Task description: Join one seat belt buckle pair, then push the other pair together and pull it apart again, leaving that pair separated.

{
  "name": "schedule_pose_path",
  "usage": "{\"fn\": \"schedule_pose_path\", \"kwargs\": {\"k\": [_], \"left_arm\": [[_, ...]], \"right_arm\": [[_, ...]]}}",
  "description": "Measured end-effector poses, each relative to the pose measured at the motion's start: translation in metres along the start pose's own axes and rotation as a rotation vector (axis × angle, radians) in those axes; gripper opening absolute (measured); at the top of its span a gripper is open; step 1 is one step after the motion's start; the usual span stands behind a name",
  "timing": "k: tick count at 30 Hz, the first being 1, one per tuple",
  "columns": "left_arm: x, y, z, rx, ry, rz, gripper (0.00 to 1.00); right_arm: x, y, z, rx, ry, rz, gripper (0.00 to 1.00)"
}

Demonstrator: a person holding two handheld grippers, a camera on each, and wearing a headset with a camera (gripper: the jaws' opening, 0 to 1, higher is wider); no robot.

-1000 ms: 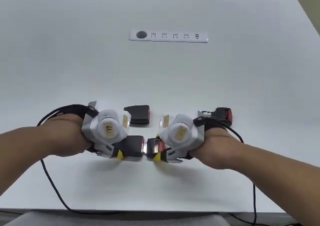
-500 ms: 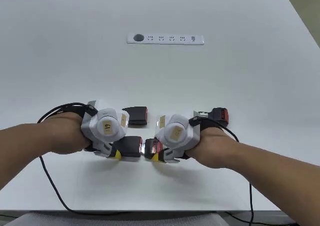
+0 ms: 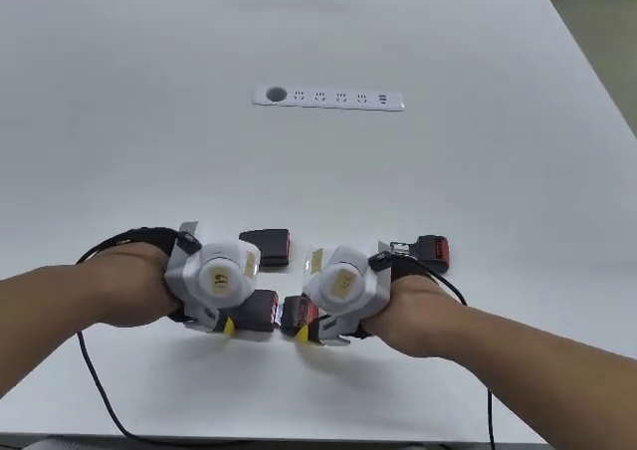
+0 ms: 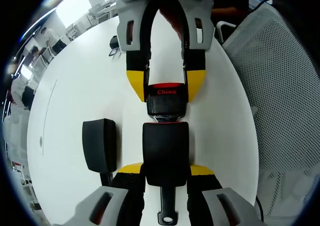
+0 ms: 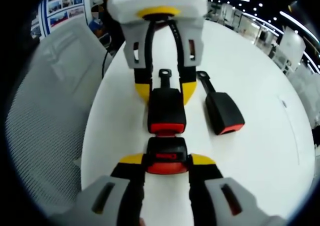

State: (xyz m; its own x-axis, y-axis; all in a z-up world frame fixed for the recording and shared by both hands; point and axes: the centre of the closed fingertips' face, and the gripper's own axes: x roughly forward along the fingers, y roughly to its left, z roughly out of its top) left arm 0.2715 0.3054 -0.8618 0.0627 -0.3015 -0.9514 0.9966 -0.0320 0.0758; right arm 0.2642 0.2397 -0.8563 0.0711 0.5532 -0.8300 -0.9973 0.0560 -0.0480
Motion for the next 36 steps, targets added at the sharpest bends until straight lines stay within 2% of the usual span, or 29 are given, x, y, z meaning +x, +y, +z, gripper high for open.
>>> {"fn": "schedule_pose_path", "kwargs": {"k": [11, 13, 15, 17, 21, 25, 29, 32, 33, 36], "left_arm": [[-0.002, 0.001, -0.003, -0.035, 0.003, 0.012, 0.33], [-0.005, 0.001, -0.001, -0.066, -0.007, 0.012, 0.33], [-0.01, 0.002, 0.004, -0.063, -0.022, 0.017, 0.33], [-0.015, 0.002, 0.011, -0.066, -0.043, 0.022, 0.33], [-0.024, 0.003, 0.018, -0.045, -0.054, 0.035, 0.33], [-0.035, 0.015, 0.031, -0.028, -0.083, 0.068, 0.34], [-0.037, 0.028, 0.037, -0.037, -0.105, 0.076, 0.36], [-0.035, 0.041, 0.036, -0.044, -0.112, 0.083, 0.37], [-0.035, 0.046, 0.036, -0.051, -0.116, 0.089, 0.37], [-0.037, 0.058, 0.039, -0.073, -0.136, 0.101, 0.39]], "right_arm": [[0.0, -0.002, -0.001, -0.003, 0.004, -0.008, 0.34], [0.0, -0.002, 0.0, -0.001, 0.002, -0.008, 0.34], [-0.002, -0.001, 0.002, 0.023, -0.011, -0.004, 0.35], [-0.007, -0.001, 0.004, 0.015, -0.017, -0.007, 0.36], [-0.018, 0.001, 0.01, 0.022, -0.038, 0.001, 0.35], [-0.034, -0.008, 0.013, 0.025, -0.064, -0.026, 0.35], [-0.049, -0.027, 0.0, 0.038, -0.07, -0.069, 0.35], [-0.06, -0.045, -0.02, 0.052, -0.05, -0.104, 0.36], [-0.066, -0.054, -0.033, 0.055, -0.032, -0.118, 0.35], [-0.077, -0.069, -0.048, 0.071, -0.016, -0.137, 0.35]]}}
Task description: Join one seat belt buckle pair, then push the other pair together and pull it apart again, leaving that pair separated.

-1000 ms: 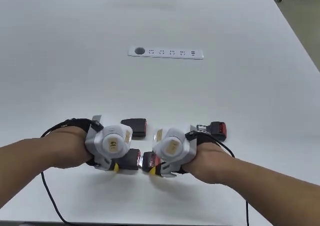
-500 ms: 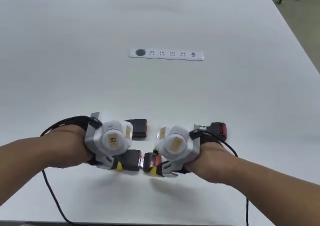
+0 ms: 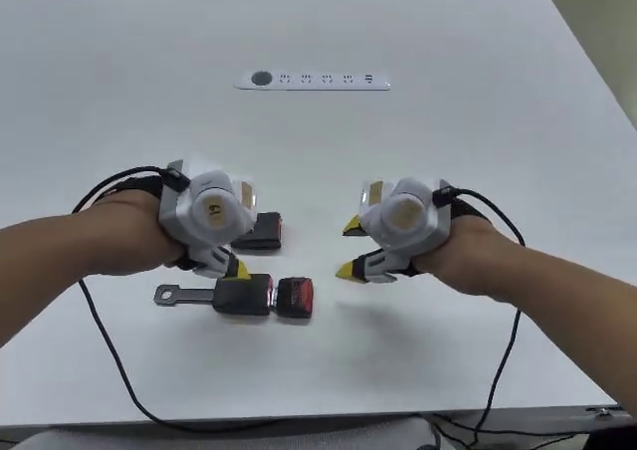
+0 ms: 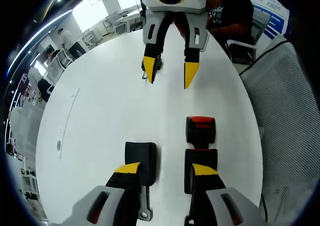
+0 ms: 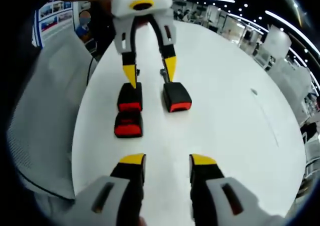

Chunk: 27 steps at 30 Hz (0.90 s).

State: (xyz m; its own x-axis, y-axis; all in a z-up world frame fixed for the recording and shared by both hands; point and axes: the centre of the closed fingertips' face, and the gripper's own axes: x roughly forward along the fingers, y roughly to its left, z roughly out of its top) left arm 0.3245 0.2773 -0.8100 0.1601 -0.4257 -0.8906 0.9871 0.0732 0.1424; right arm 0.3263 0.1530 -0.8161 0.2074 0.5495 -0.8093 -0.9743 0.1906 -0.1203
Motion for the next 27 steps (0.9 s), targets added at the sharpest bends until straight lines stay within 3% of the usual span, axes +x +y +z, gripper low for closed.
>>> {"fn": "schedule_pose_path", "kwargs": {"k": [6, 12, 15, 20, 24, 27], "left_arm": [[0.006, 0.022, 0.002, -0.008, -0.004, 0.008, 0.4], [0.015, 0.036, -0.003, -0.009, 0.015, -0.018, 0.4], [0.017, 0.041, -0.006, -0.012, 0.017, -0.02, 0.41], [0.021, 0.04, -0.011, 0.002, 0.024, -0.056, 0.41], [0.029, 0.038, -0.014, 0.008, 0.036, -0.074, 0.41], [0.035, 0.037, -0.02, 0.018, 0.062, -0.074, 0.39]], "right_arm": [[-0.015, -0.028, -0.027, -0.004, 0.017, -0.028, 0.35], [-0.032, -0.052, -0.066, 0.013, 0.059, -0.043, 0.35], [-0.038, -0.059, -0.077, 0.017, 0.077, -0.049, 0.36], [-0.04, -0.064, -0.088, 0.03, 0.093, -0.028, 0.37], [-0.035, -0.052, -0.098, 0.021, 0.134, 0.026, 0.37], [-0.031, -0.051, -0.101, 0.028, 0.145, 0.033, 0.37]]}}
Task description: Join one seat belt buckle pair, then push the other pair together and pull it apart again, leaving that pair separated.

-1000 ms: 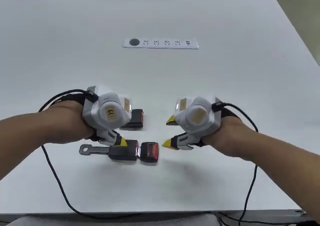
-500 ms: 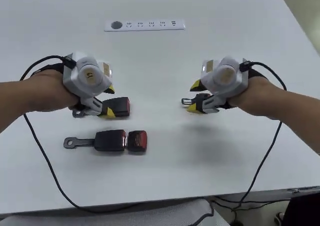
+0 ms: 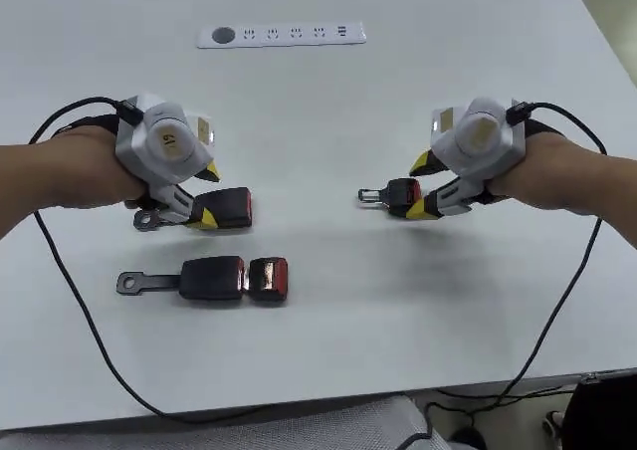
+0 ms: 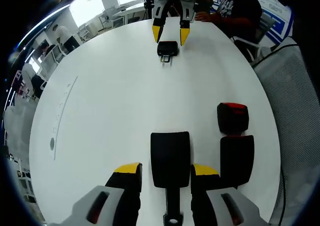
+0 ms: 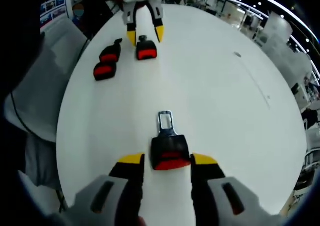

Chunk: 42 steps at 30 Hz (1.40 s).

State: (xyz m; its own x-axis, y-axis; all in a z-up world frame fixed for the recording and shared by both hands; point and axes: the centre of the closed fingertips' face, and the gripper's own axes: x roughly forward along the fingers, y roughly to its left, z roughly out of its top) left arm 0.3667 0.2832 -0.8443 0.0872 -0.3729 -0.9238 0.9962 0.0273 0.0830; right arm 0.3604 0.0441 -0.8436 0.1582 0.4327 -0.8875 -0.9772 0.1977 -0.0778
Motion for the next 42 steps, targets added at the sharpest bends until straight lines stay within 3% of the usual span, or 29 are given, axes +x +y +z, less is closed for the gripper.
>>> {"fn": "schedule_pose_path", "kwargs": {"k": [6, 12, 17, 20, 34, 42], "left_arm": [[0.006, -0.001, -0.002, -0.001, -0.007, -0.018, 0.34], [0.007, -0.001, -0.002, -0.001, -0.018, -0.027, 0.33], [0.009, -0.003, -0.003, 0.056, 0.01, -0.037, 0.32], [0.009, -0.003, -0.004, 0.045, 0.012, -0.038, 0.32], [0.009, -0.001, -0.006, 0.023, 0.018, -0.015, 0.32], [0.01, 0.0, -0.005, 0.014, 0.028, -0.013, 0.32]], "right_arm": [[0.008, -0.006, -0.002, 0.004, 0.027, -0.001, 0.34], [0.016, -0.005, 0.004, -0.041, 0.029, 0.005, 0.34], [0.017, -0.005, 0.005, -0.06, 0.026, 0.001, 0.34], [0.017, -0.004, 0.007, -0.064, 0.03, 0.004, 0.34], [0.043, 0.015, 0.063, -0.121, -0.022, 0.04, 0.33], [0.061, 0.018, 0.092, -0.14, -0.051, 0.044, 0.34]]}}
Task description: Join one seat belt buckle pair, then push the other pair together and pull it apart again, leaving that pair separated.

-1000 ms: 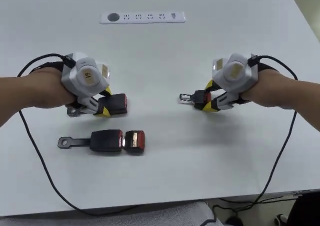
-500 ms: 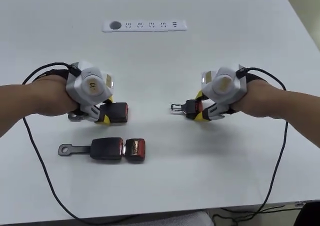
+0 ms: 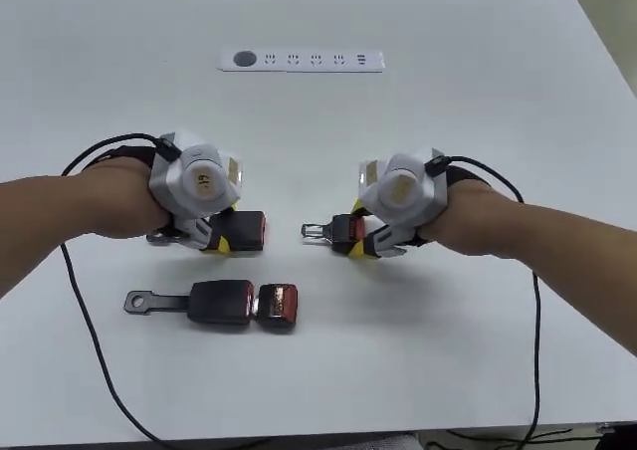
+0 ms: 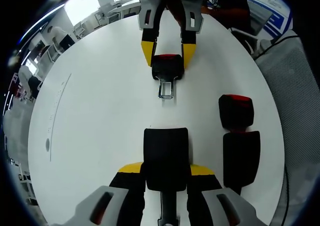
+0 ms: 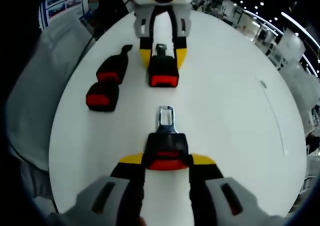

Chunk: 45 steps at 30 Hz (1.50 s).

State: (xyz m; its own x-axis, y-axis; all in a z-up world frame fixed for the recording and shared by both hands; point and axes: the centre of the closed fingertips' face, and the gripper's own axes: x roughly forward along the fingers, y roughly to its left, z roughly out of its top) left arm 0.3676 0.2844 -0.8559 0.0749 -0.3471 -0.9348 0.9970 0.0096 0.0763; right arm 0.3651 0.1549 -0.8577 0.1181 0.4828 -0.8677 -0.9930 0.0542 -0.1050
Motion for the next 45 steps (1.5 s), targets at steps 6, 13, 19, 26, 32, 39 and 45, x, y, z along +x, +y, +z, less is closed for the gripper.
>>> {"fn": "schedule_pose_path", "kwargs": {"k": [6, 13, 19, 26, 32, 39, 45], "left_arm": [[0.001, 0.0, 0.0, -0.004, 0.001, -0.002, 0.32], [0.001, -0.001, 0.001, -0.002, 0.0, -0.001, 0.32], [0.001, -0.001, 0.0, 0.0, 0.003, 0.001, 0.32], [0.001, -0.001, 0.0, -0.001, 0.006, 0.001, 0.32], [0.002, -0.001, 0.0, 0.0, 0.009, -0.001, 0.32], [0.002, -0.001, 0.0, 0.001, -0.001, -0.003, 0.32], [0.001, -0.002, 0.001, 0.021, -0.015, -0.012, 0.32]], "right_arm": [[0.012, 0.001, 0.019, -0.001, -0.02, -0.007, 0.34], [0.019, 0.002, 0.028, -0.014, -0.015, -0.002, 0.34], [0.022, 0.002, 0.034, -0.015, -0.017, -0.011, 0.34], [0.02, 0.002, 0.034, -0.04, -0.011, -0.026, 0.34], [0.02, 0.003, 0.041, -0.047, -0.029, -0.033, 0.34], [0.026, 0.003, 0.047, -0.025, -0.047, -0.025, 0.33], [0.027, 0.003, 0.049, -0.019, -0.06, -0.033, 0.33]]}}
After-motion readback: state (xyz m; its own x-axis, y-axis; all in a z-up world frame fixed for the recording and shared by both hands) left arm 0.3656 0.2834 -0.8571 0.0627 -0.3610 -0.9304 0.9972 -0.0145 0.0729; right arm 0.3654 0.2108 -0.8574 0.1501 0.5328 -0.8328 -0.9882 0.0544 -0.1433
